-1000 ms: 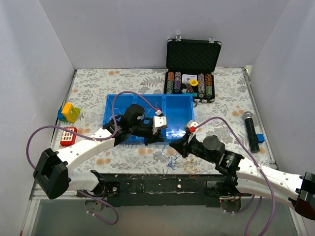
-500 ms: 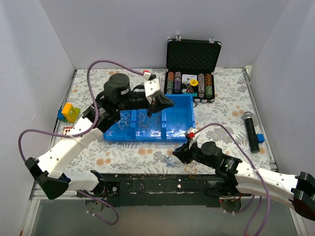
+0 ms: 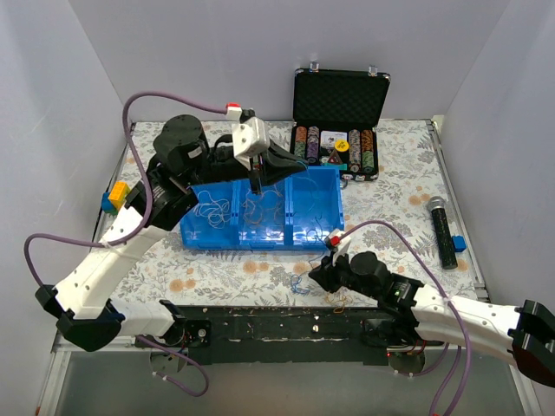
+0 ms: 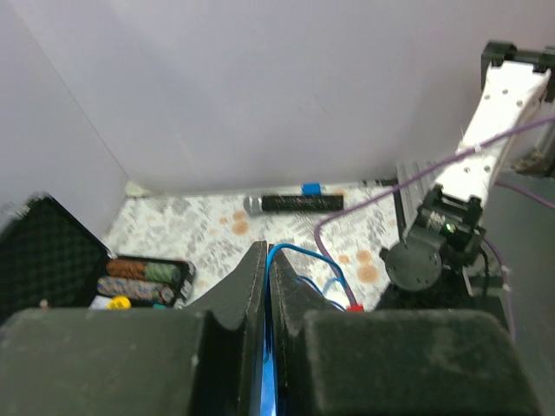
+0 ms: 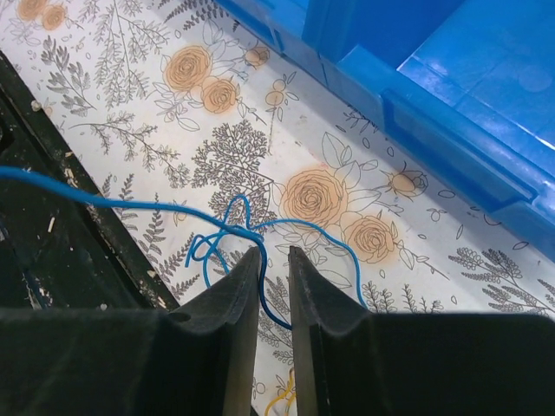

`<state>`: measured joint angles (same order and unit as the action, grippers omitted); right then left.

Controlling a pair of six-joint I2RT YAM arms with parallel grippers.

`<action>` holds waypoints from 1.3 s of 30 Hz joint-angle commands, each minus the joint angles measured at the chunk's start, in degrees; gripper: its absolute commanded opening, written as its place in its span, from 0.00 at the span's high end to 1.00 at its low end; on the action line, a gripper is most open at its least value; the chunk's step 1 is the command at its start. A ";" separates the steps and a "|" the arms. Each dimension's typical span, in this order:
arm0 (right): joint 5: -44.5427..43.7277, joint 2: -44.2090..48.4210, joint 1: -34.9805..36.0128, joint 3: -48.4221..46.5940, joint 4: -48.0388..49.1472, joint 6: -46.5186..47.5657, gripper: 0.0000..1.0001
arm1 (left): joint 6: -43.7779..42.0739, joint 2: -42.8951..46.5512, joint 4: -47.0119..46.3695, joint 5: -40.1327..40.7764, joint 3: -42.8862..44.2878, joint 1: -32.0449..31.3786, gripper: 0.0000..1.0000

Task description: Untangle the cables

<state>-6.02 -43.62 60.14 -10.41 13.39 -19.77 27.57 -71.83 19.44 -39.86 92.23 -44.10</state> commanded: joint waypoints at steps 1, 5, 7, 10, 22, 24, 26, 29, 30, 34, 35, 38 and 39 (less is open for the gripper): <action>-1.10 -0.59 0.24 1.27 0.15 -0.88 0.72 | 0.99 0.73 -6.07 2.76 6.72 -0.02 1.00; -1.45 -1.56 0.24 1.01 0.41 -0.88 0.70 | 2.04 -2.43 -8.36 5.05 14.37 -0.02 1.00; -1.54 -2.17 0.24 0.75 0.32 -0.71 0.70 | 2.22 -3.40 -10.20 6.10 16.66 -0.02 1.00; -1.54 -2.61 0.24 0.75 0.32 -0.88 0.73 | 2.13 -4.98 -12.75 8.47 19.74 -0.02 1.00; -2.41 4.66 0.24 2.06 -0.73 -1.41 0.91 | 2.75 -5.43 -22.33 15.32 5.10 -0.02 1.00; -3.03 8.35 0.24 2.42 -1.25 -1.76 0.92 | 2.23 -5.34 -25.32 18.13 -1.58 -0.03 1.00; -3.47 11.78 0.33 2.15 -2.13 -2.11 0.94 | 1.78 -6.03 -28.57 21.82 -6.51 -0.02 1.00; -4.08 16.01 0.24 0.75 -4.41 -1.94 0.96 | 0.90 -9.10 -30.95 24.38 -10.74 -0.02 1.00; -4.43 16.89 0.24 0.14 -5.03 -1.85 0.96 | 0.90 -10.07 -31.74 24.74 -11.71 -0.02 1.00; -5.31 20.23 0.24 -2.76 -7.14 -0.80 0.97 | 0.64 -16.38 -34.12 31.38 -14.96 -0.02 1.00; -5.66 20.50 0.24 -3.46 -7.50 -0.62 0.98 | -0.40 -18.06 -34.03 33.25 -14.97 -0.02 1.00; -6.19 21.38 0.24 -5.22 -8.03 0.34 0.98 | -3.39 -21.85 -34.91 36.60 -15.67 -0.02 1.00; -6.80 21.81 0.24 -5.84 -8.29 0.61 0.98 | -4.10 -22.82 -34.91 36.78 -15.76 -0.02 1.00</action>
<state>-10.57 -23.53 60.12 -11.42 5.21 -20.67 27.27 -92.66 -12.25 -9.74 77.28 -44.10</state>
